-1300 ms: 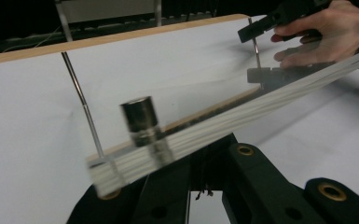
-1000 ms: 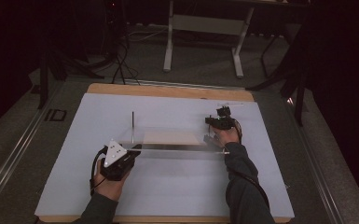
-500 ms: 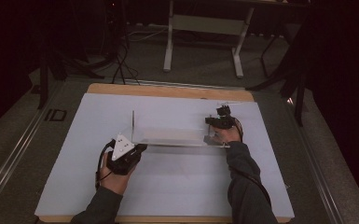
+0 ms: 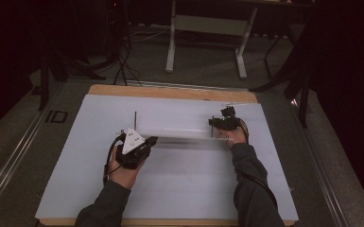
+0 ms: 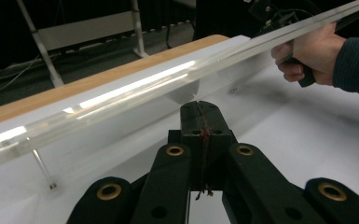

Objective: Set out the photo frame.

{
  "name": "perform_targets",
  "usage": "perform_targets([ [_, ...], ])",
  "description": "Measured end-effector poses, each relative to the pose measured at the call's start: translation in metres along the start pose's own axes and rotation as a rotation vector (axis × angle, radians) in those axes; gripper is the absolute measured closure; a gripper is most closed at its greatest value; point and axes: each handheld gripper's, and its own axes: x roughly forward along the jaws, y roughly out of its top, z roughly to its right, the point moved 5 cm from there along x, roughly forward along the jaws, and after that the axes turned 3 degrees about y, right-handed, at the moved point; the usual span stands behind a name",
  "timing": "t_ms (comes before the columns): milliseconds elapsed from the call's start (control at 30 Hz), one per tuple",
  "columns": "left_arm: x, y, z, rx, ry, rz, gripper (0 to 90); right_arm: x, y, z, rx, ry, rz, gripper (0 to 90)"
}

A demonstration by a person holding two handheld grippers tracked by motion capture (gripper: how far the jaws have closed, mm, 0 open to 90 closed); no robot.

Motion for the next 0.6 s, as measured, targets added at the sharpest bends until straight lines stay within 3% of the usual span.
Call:
perform_targets([
  [433,0.006,0.011,-0.007,0.0,0.006,0.005,90.0,-0.019,0.001,0.002,-0.029,0.024,0.059,70.2],
  [600,0.008,0.014,-0.009,0.003,0.006,0.004,90.0,-0.027,-0.002,0.005,-0.058,-0.002,0.062,70.1],
])
